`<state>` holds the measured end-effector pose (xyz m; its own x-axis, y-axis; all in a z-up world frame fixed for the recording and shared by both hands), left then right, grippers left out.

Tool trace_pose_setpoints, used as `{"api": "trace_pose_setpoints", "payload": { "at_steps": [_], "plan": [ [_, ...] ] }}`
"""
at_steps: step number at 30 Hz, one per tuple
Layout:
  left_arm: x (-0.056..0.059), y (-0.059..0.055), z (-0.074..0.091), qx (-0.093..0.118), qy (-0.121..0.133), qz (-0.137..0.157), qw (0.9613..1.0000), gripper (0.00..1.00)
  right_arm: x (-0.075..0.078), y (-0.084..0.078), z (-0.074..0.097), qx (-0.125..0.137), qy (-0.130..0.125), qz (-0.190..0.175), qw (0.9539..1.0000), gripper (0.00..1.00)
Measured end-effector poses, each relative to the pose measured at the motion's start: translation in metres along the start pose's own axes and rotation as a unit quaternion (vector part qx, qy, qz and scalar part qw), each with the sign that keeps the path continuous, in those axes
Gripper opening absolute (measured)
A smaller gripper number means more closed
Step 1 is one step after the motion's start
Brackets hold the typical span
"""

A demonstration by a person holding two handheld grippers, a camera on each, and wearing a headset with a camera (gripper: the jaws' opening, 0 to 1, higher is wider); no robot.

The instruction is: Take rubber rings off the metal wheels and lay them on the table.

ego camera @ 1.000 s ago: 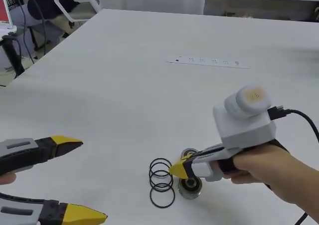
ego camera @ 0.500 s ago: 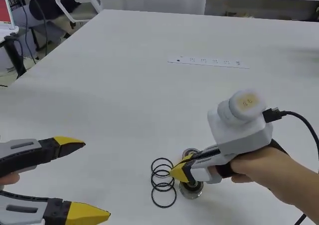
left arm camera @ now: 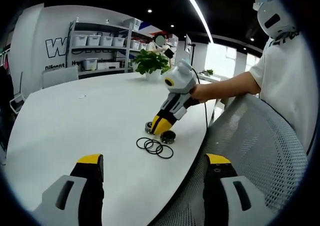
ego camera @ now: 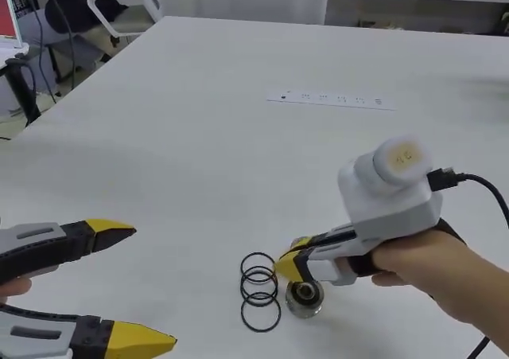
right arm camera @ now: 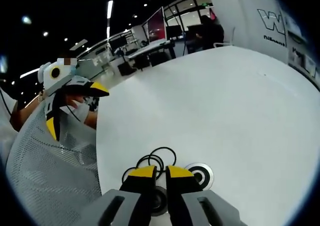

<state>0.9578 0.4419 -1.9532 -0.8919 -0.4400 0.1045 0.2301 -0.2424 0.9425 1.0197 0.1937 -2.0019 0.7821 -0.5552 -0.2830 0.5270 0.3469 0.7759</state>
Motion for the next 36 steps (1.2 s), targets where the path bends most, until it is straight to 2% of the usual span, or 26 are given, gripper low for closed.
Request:
{"api": "trace_pose_setpoints", "payload": {
  "at_steps": [9,21,30,36],
  "plan": [
    [0.000,0.000,0.000,-0.002,0.000,-0.004,1.0000,0.80,0.002,0.012,0.014,0.030,-0.010,-0.004,0.9995,0.07],
    [0.000,0.001,0.000,-0.003,0.000,-0.009,1.0000,0.81,0.000,0.030,0.038,0.069,-0.002,0.005,0.9976,0.16],
    [0.001,0.001,0.000,-0.006,-0.006,-0.015,0.9999,0.83,-0.007,0.041,0.055,0.065,-0.005,0.050,0.9966,0.24],
    [0.001,0.001,-0.001,-0.007,-0.013,-0.015,0.9998,0.85,-0.024,0.039,0.066,0.054,0.012,0.085,0.9948,0.34]
  ]
}}
Point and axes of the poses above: the centre of the closed fingertips' face, and the gripper's own axes: z roughly backward along the fingers, x roughly to its right, y roughly out of its top, the point moved 9 cm from there along z, roughly backward along the fingers, and after that the axes turned 6 degrees about x, right-handed, at the moved point
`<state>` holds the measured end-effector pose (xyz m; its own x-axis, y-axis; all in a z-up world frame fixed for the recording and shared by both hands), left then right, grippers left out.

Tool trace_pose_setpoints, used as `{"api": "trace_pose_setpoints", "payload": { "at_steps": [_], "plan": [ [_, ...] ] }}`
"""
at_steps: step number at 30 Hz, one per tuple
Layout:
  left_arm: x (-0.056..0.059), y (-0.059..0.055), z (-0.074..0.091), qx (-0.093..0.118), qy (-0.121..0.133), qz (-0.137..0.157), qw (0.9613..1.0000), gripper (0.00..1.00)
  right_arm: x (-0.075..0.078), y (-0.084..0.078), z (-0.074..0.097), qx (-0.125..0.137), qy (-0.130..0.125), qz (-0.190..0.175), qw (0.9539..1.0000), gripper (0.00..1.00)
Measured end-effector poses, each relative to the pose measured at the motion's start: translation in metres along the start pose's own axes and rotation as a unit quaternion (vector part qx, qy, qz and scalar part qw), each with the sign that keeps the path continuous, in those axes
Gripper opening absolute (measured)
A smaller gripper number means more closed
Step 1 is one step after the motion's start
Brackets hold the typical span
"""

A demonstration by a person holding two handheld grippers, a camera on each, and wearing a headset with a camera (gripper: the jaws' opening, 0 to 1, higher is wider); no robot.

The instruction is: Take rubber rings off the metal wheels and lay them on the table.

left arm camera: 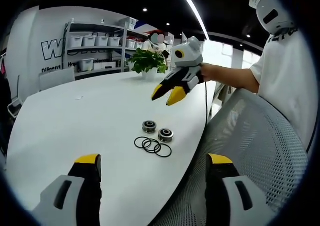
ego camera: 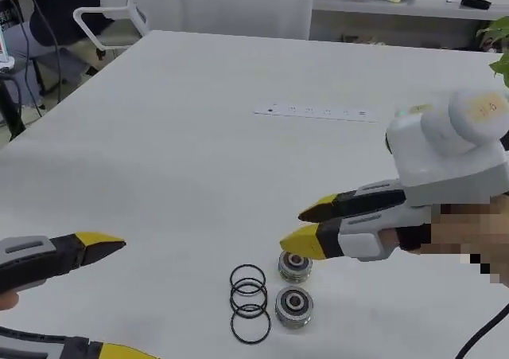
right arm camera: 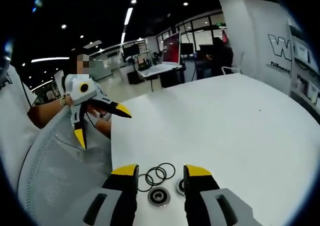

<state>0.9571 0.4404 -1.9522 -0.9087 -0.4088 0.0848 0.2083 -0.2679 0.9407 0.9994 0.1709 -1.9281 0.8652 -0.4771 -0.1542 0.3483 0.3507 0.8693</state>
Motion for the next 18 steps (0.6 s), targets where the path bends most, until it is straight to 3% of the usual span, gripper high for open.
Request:
{"api": "trace_pose_setpoints", "payload": {
  "at_steps": [2,5,12,18],
  "plan": [
    [0.000,0.000,0.000,0.001,-0.001,0.000,1.0000,0.85,-0.005,-0.001,0.005,0.004,0.001,0.020,0.9998,0.34],
    [-0.001,0.000,0.001,0.000,0.000,-0.002,1.0000,0.86,-0.011,-0.004,0.011,0.007,0.003,0.021,0.9997,0.36],
    [-0.002,0.001,0.003,0.005,0.005,-0.005,1.0000,0.87,-0.018,-0.020,0.028,0.021,0.012,0.044,0.9987,0.49],
    [-0.001,0.001,0.003,0.006,-0.001,-0.001,1.0000,0.93,-0.024,-0.033,0.039,0.049,0.010,0.049,0.9976,0.60]
  ]
}}
Point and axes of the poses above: the centre of the closed fingertips' face, and the gripper's own axes: z roughly backward along the fingers, x roughly to its right, y roughly out of its top, the point moved 9 cm from there along z, roughly backward along the fingers, and after that the axes turned 6 degrees about x, right-handed, at the moved point
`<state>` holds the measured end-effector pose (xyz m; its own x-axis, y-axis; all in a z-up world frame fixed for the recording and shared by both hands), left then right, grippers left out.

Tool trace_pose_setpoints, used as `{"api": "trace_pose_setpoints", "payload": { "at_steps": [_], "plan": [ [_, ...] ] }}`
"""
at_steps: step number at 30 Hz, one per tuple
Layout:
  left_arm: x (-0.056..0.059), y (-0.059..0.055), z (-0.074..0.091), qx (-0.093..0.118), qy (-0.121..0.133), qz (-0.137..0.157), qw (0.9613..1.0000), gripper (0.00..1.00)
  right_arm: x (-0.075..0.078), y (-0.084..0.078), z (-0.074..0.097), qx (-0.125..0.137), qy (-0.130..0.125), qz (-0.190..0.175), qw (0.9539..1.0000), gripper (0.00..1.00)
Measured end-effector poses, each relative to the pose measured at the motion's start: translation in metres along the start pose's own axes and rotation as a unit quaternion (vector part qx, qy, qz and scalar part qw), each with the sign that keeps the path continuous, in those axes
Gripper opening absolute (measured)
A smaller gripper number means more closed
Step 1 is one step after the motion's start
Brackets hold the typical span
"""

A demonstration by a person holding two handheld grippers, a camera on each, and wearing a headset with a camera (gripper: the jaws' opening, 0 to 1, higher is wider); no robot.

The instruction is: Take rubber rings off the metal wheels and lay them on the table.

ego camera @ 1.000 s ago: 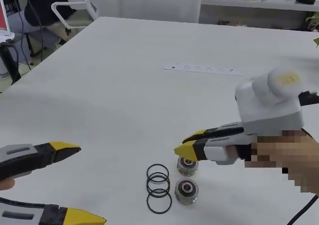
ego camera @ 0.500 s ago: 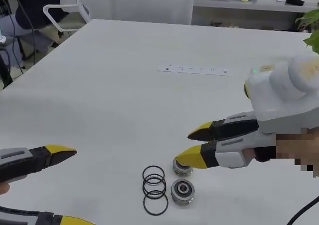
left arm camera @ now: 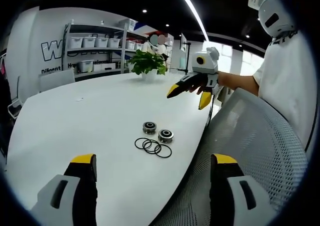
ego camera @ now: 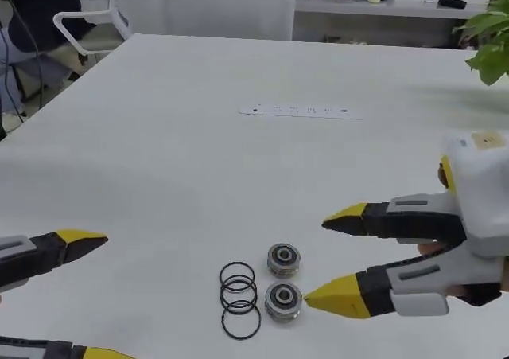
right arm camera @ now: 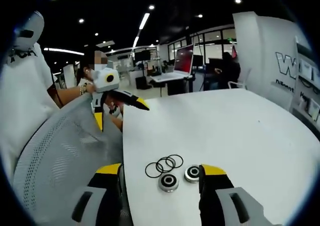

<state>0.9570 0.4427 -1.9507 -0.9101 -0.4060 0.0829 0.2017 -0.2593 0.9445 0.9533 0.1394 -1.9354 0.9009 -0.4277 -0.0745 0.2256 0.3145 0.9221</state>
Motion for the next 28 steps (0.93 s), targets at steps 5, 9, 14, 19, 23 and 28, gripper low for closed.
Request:
{"api": "trace_pose_setpoints", "payload": {
  "at_steps": [5,9,14,19,23,28],
  "plan": [
    [0.001,-0.001,-0.001,-0.005,-0.005,0.001,1.0000,0.95,-0.002,-0.011,0.006,0.013,-0.008,-0.008,0.9999,0.68],
    [0.001,-0.002,-0.001,-0.006,-0.007,0.002,1.0000,0.96,-0.003,-0.022,0.012,0.020,-0.018,-0.019,0.9995,0.71],
    [0.000,-0.003,-0.001,-0.003,-0.007,0.007,0.9999,0.98,-0.005,-0.035,0.017,0.021,-0.033,-0.036,0.9986,0.73],
    [0.000,-0.004,-0.001,-0.005,-0.007,0.010,0.9999,0.99,-0.008,-0.048,0.019,0.016,-0.044,-0.049,0.9977,0.74],
    [0.001,-0.005,-0.001,-0.006,-0.013,0.014,0.9998,0.99,-0.010,-0.058,0.022,0.005,-0.055,-0.065,0.9964,0.76],
    [0.001,-0.006,-0.001,-0.008,-0.014,0.022,0.9996,0.99,-0.014,-0.065,0.026,-0.007,-0.070,-0.083,0.9940,0.77]
  ]
}}
Point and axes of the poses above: the centre of the closed fingertips' face, and the gripper's own axes: z roughly backward along the fingers, x roughly to its right, y roughly out of its top, the point moved 9 cm from there along z, roughly backward along the fingers, and after that the axes turned 6 degrees about x, right-handed, at the moved point
